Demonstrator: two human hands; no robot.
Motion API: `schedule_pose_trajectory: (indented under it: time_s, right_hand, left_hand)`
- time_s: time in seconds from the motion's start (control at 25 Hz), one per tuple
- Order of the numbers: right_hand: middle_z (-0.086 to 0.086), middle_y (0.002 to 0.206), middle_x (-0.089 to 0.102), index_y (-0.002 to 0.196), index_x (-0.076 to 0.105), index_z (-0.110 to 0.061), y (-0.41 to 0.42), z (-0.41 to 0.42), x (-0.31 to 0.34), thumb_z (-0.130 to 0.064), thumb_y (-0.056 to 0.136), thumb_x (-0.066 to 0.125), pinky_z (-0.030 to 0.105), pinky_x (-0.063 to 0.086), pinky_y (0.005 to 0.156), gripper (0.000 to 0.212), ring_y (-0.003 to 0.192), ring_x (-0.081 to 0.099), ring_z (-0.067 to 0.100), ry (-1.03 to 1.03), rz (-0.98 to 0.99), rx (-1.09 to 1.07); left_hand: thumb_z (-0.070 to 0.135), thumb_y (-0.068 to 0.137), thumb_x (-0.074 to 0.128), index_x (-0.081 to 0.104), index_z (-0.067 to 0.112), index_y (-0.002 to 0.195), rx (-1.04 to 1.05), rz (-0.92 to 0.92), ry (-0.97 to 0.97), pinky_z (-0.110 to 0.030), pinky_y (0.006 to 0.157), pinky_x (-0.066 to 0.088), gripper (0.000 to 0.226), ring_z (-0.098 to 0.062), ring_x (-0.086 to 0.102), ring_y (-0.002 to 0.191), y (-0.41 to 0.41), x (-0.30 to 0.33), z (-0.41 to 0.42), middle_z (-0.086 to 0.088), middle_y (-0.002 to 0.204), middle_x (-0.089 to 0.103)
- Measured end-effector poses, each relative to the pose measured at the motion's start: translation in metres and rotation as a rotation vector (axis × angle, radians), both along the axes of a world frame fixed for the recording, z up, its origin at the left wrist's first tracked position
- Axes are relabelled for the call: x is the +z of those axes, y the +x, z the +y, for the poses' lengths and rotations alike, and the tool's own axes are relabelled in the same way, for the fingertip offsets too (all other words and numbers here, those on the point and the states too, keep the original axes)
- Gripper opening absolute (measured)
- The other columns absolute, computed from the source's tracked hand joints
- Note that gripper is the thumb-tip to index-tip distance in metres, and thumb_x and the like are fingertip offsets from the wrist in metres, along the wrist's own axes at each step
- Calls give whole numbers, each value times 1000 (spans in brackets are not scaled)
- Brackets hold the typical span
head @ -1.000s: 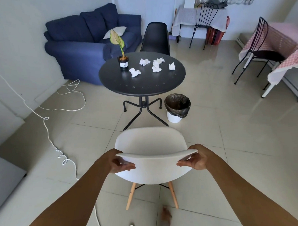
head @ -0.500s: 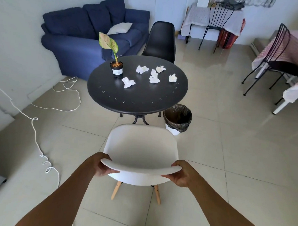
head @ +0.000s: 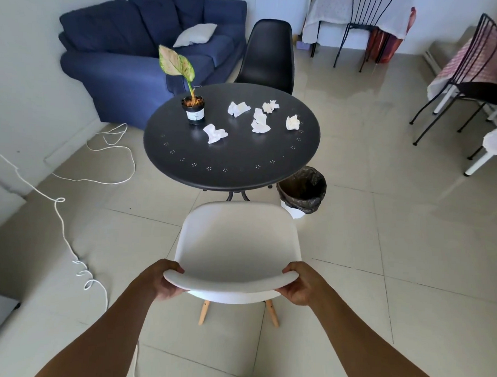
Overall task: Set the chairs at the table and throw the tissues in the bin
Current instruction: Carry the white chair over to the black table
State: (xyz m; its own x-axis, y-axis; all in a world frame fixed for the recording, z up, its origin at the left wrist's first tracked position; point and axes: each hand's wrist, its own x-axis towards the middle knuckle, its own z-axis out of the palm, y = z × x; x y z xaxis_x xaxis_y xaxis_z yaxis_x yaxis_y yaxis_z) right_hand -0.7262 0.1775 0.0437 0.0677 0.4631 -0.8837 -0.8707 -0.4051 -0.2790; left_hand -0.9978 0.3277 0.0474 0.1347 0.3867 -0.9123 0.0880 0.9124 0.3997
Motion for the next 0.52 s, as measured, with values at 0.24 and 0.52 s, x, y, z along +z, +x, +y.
schedule_pose_trajectory:
  time_s: [0.24, 0.52]
  right_hand:
    - [25, 122, 55, 115, 49, -1, -5, 2, 6, 4, 85, 48, 51, 46, 103, 31, 112, 56, 43, -25, -20, -28]
    - [18, 122, 51, 129, 45, -14, -3, -32, -11, -43, 96, 43, 47, 40, 104, 45, 107, 52, 35, -116, -342, 185]
  left_hand:
    - [7, 89, 41, 52, -7, 105, 120, -86, 4, -56, 67, 55, 24, -45, 62, 89, -2, -8, -1, -27, 98, 68]
    - [41, 95, 22, 33, 17, 146, 98, 9, -129, -59, 103, 36, 58, -47, 35, 136, 13, -33, -66, -21, 152, 31]
